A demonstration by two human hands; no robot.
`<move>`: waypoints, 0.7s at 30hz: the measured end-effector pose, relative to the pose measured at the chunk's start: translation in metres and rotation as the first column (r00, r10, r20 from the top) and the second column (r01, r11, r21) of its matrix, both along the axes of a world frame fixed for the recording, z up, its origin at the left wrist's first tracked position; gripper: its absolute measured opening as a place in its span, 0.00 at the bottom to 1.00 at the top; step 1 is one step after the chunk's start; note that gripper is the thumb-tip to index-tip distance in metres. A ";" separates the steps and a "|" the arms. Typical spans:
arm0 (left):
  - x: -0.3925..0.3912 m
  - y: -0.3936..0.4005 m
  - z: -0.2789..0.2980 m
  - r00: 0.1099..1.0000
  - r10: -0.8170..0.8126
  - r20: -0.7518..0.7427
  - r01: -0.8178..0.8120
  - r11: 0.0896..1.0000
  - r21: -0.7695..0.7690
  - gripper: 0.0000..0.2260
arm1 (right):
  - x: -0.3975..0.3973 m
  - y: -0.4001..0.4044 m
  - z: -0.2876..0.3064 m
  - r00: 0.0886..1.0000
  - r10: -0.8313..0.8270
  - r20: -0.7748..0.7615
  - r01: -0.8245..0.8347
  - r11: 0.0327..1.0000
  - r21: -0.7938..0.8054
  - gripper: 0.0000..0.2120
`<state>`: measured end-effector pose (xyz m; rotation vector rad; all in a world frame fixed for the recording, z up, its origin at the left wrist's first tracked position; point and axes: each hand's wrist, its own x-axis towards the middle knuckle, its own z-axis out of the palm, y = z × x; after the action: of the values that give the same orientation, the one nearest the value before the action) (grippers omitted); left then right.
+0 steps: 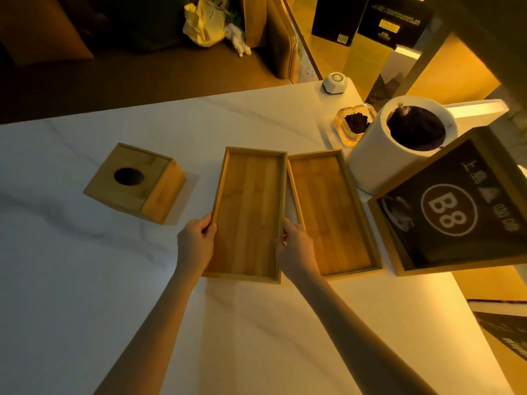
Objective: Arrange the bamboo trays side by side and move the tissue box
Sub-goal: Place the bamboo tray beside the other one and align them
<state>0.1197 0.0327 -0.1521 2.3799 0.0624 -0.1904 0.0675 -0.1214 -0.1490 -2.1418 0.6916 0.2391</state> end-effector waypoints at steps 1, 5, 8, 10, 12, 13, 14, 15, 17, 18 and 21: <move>0.001 -0.001 -0.002 1.000 0.010 0.002 -0.010 1.000 0.004 0.15 | 0.002 0.000 -0.001 1.000 0.003 -0.006 -0.003 1.000 -0.008 0.17; 0.003 -0.004 -0.008 0.999 0.047 -0.011 -0.047 0.999 -0.001 0.15 | 0.009 -0.004 -0.004 0.999 0.024 -0.035 -0.024 1.000 -0.008 0.17; -0.001 -0.004 -0.012 0.999 0.043 -0.022 -0.043 0.999 -0.003 0.15 | 0.008 -0.006 -0.008 0.998 0.036 -0.049 -0.036 0.999 -0.009 0.17; -0.004 -0.004 -0.013 0.999 0.041 -0.021 -0.041 0.999 -0.008 0.15 | 0.004 -0.005 -0.011 0.997 0.042 -0.060 -0.043 0.999 -0.021 0.17; -0.006 -0.003 -0.015 0.999 0.030 -0.018 -0.030 1.000 -0.003 0.15 | 0.002 -0.004 -0.014 0.997 0.041 -0.067 -0.043 0.999 -0.030 0.17; -0.006 -0.003 -0.016 1.000 0.022 -0.016 -0.022 1.000 0.004 0.15 | 0.001 -0.004 -0.014 0.997 0.038 -0.068 -0.041 0.999 -0.034 0.18; -0.007 -0.003 -0.017 1.000 0.015 -0.014 -0.015 1.000 0.011 0.15 | 0.001 -0.005 -0.015 0.997 0.038 -0.069 -0.041 0.998 -0.042 0.18; -0.007 -0.003 -0.018 1.000 0.013 -0.013 -0.013 1.000 0.016 0.15 | 0.001 -0.004 -0.015 0.997 0.039 -0.071 -0.043 0.998 -0.053 0.18; -0.008 -0.005 -0.020 1.000 0.025 -0.019 -0.025 1.000 0.015 0.15 | 0.001 -0.004 -0.015 0.996 0.039 -0.078 -0.046 0.995 -0.091 0.19; -0.008 -0.005 -0.021 0.999 0.032 -0.022 -0.031 0.999 0.013 0.15 | 0.001 -0.003 -0.015 0.996 0.041 -0.081 -0.050 0.992 -0.112 0.19; -0.010 -0.008 -0.023 0.999 0.026 -0.021 -0.026 1.000 0.015 0.15 | 0.000 -0.003 -0.016 0.995 0.049 -0.090 -0.064 0.985 -0.163 0.20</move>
<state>0.1098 0.0252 -0.1749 2.3902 0.1051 -0.2031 0.0678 -0.1240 -0.1650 -2.3229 0.7224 0.3158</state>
